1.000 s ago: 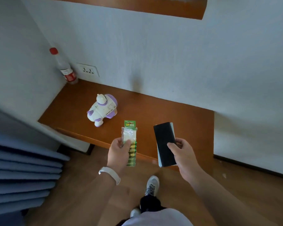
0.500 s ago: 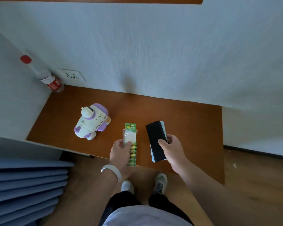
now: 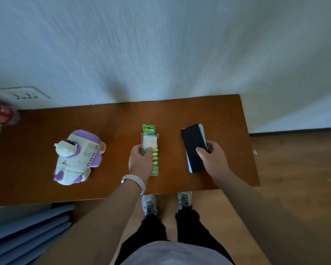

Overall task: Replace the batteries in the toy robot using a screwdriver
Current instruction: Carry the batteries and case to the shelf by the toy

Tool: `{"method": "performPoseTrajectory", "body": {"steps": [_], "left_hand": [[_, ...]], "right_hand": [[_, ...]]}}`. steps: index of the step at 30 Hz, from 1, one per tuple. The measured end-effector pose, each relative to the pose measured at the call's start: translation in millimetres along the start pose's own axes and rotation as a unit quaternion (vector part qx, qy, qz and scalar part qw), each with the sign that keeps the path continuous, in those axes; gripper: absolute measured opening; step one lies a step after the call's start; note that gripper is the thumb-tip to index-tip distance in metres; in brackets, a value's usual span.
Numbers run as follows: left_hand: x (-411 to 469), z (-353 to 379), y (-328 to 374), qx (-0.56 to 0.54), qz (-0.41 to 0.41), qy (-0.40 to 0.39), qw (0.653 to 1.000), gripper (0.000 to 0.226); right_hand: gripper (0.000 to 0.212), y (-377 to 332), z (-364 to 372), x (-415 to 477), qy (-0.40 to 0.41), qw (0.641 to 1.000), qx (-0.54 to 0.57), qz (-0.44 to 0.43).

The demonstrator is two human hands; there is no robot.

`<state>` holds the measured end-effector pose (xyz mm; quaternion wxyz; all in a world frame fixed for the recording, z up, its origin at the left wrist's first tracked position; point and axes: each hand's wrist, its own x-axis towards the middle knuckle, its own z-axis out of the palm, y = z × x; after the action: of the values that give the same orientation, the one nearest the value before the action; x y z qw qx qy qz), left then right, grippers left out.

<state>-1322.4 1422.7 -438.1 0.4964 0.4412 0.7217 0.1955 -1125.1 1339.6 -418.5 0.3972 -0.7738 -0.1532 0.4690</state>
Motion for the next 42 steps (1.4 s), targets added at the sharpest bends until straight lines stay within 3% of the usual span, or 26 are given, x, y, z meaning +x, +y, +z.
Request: {"method": "performPoseTrajectory", "body": {"steps": [8, 14, 21, 28, 32, 42], "left_hand": [[4, -2, -11, 0.057, 0.028, 0.024, 0.998, 0.022], [9, -12, -19, 0.106, 0.065, 0.045, 0.991, 0.026], [15, -22, -21, 0.167, 0.067, 0.052, 0.982, 0.038], [11, -27, -20, 0.157, 0.082, 0.040, 0.983, 0.036], [10, -28, -25, 0.156, 0.088, 0.021, 0.984, 0.043], [11, -36, -35, 0.135, 0.087, -0.034, 0.986, 0.045]], "right_hand": [[0.043, 14, -23, 3, 0.051, 0.992, -0.106, -0.039], [0.029, 21, -23, 4, 0.079, 0.985, -0.140, -0.063], [0.039, 26, -19, 8, 0.095, 0.971, -0.203, -0.081], [0.067, 30, -10, 2, 0.119, 0.925, -0.322, -0.164], [0.075, 27, -2, 1, 0.123, 0.896, -0.393, -0.165], [0.075, 22, 39, -17, 0.085, 0.888, -0.393, -0.222]]}}
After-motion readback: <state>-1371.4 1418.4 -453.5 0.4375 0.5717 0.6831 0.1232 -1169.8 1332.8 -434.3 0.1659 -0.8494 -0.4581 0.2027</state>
